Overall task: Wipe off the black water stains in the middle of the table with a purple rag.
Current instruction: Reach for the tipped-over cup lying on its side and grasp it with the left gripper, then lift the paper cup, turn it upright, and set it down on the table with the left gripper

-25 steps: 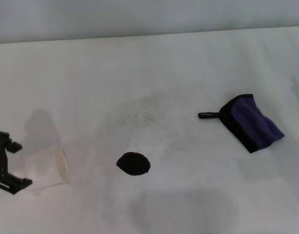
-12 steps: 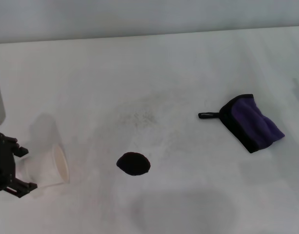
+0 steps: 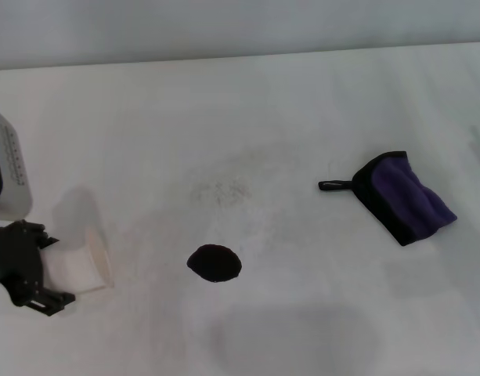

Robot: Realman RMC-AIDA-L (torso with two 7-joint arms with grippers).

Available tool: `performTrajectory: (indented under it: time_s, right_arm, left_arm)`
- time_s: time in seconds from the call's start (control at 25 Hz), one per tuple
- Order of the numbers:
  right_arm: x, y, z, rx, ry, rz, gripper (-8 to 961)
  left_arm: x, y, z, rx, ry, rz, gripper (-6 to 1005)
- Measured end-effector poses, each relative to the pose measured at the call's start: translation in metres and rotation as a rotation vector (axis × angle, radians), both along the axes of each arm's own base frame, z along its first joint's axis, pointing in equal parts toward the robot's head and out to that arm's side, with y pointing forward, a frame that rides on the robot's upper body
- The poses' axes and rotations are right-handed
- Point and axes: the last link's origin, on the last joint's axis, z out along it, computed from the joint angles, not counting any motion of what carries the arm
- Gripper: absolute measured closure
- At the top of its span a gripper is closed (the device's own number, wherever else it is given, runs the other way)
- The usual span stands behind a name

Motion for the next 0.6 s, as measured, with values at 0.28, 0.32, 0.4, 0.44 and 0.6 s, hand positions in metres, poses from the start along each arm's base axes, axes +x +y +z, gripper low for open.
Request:
performTrajectory:
  time_s: [0.28,0.32,0.4,0.44,0.6]
  right_arm:
    - [0.000,-0.002,0.001,0.008,0.000,0.004,77]
    - [0.000,-0.002,0.001,0.008,0.001,0.003,77]
    - [0.000,-0.002,0.001,0.008,0.001,0.002,77]
    - [0.000,-0.002,0.001,0.008,0.001,0.002,77]
    - [-0.001,-0.003,0.003,0.013,0.000,0.013,77]
  left_arm:
    - [0.000,0.004,-0.008,0.014,-0.060,-0.023,157]
    - [0.001,0.005,-0.009,0.021,-0.067,-0.027,160]
    - [0.001,0.007,-0.009,0.045,-0.085,-0.032,167]
    - [0.002,0.008,-0.009,0.060,-0.100,-0.033,170]
    - [0.007,0.013,-0.005,0.131,-0.218,-0.044,227]
